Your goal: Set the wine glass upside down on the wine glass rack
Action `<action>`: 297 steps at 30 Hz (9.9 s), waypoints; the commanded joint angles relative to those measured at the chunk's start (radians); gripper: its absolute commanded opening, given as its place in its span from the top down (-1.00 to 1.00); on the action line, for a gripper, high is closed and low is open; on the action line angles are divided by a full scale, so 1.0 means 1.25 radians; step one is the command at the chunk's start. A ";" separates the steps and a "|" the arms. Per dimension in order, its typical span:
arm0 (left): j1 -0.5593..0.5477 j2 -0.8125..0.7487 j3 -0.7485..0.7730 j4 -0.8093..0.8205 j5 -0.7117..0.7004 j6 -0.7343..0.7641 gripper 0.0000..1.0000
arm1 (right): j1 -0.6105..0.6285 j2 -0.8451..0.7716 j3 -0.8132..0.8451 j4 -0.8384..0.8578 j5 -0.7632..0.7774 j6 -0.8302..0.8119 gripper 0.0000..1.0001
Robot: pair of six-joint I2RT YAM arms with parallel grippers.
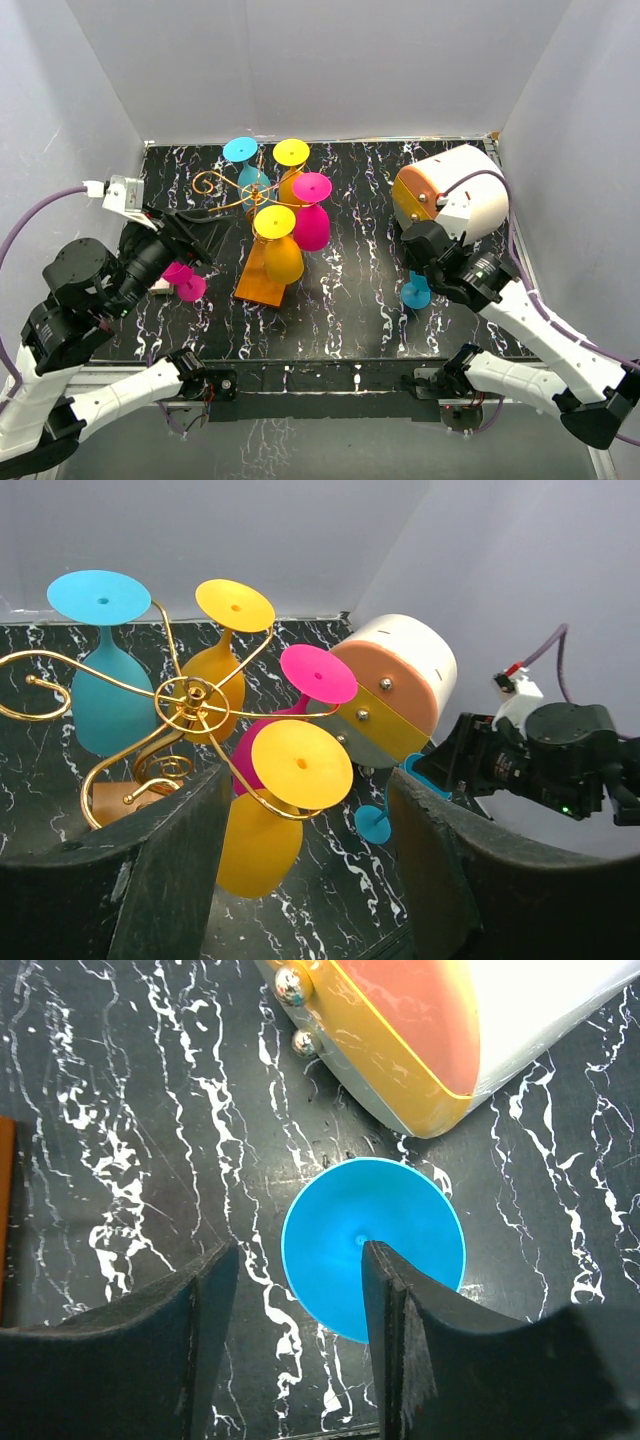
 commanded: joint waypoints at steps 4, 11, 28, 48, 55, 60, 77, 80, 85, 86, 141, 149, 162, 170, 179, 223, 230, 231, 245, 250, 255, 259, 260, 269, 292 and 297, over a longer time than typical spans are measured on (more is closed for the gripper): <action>-0.001 0.007 -0.005 0.017 0.057 0.023 -0.25 | 0.002 0.034 -0.061 0.046 0.003 0.032 0.10; -0.001 0.006 -0.005 0.048 0.125 0.032 -0.27 | 0.002 0.041 -0.107 0.086 -0.030 0.034 0.35; 0.000 0.013 -0.050 0.158 0.280 -0.020 -0.63 | 0.002 -0.049 -0.042 0.136 -0.120 -0.017 1.00; -0.001 0.146 -0.067 0.522 0.592 -0.249 -0.89 | 0.002 -0.371 0.028 0.477 -0.129 0.044 1.00; -0.001 0.274 0.010 0.551 0.546 -0.446 -0.60 | 0.002 -0.386 0.023 0.630 -0.121 0.047 1.00; -0.001 0.390 0.030 0.650 0.530 -0.577 -0.44 | 0.002 -0.374 0.000 0.714 -0.095 0.055 1.00; -0.137 0.601 0.148 0.684 0.164 -0.621 -0.19 | 0.001 -0.331 0.014 0.716 -0.006 0.265 1.00; -0.146 0.624 0.161 0.692 0.135 -0.618 -0.15 | 0.001 -0.331 0.010 0.738 -0.011 0.273 1.00; -0.164 0.642 0.181 0.670 0.089 -0.615 -0.06 | 0.002 -0.332 -0.001 0.779 -0.013 0.269 1.00; -0.167 0.644 0.181 0.668 0.074 -0.610 -0.05 | 0.002 -0.334 -0.003 0.785 -0.015 0.265 1.00; -0.169 0.579 0.109 0.639 0.366 0.153 1.00 | 0.001 -0.417 0.161 0.262 -0.252 0.062 -0.37; -0.169 0.575 0.086 0.626 0.401 0.267 1.00 | 0.002 -0.376 0.239 0.279 -0.305 0.067 -0.40; -0.169 0.552 0.034 0.693 0.575 0.377 1.00 | 0.001 -0.271 0.283 0.205 -0.307 0.245 -0.18; -0.169 0.540 0.006 0.719 0.604 0.413 1.00 | 0.002 -0.262 0.238 0.217 -0.316 0.280 0.05; -0.169 0.535 -0.014 0.744 0.634 0.423 1.00 | 0.001 -0.264 0.193 0.244 -0.336 0.306 0.38; -0.168 0.552 0.119 0.507 0.437 -0.450 0.07 | 0.001 -0.349 0.116 0.352 -0.353 0.268 1.00; -0.168 0.567 0.131 0.515 0.473 -0.469 0.44 | 0.002 -0.341 0.108 0.365 -0.369 0.267 1.00; -0.168 0.567 0.127 0.521 0.477 -0.475 0.53 | 0.002 -0.340 0.106 0.365 -0.370 0.268 1.00; -0.146 0.581 0.200 0.588 0.538 -0.479 1.00 | 0.002 -0.340 0.140 0.362 -0.340 0.241 -0.07; -0.079 0.621 0.345 0.486 0.536 -0.382 1.00 | 0.001 -0.380 0.133 0.402 -0.320 0.188 -0.53; 0.058 0.648 0.428 0.449 0.563 -0.393 1.00 | 0.001 -0.416 0.130 0.397 -0.286 0.175 -0.59; 0.163 0.665 0.475 0.429 0.584 -0.401 1.00 | 0.002 -0.420 0.133 0.379 -0.281 0.175 -0.58; 0.193 0.670 0.484 0.432 0.603 -0.410 1.00 | 0.001 -0.419 0.134 0.374 -0.282 0.176 -0.57; 0.434 0.674 0.502 0.431 0.680 -0.468 1.00 | 0.001 -0.418 0.147 0.358 -0.277 0.175 -0.55; 0.776 0.381 0.167 0.222 0.372 -0.411 1.00 | 0.001 -0.434 0.125 0.324 -0.253 0.196 -0.51; 0.776 0.277 0.066 0.197 0.304 -0.421 1.00 | 0.002 -0.434 0.115 0.321 -0.251 0.201 -0.51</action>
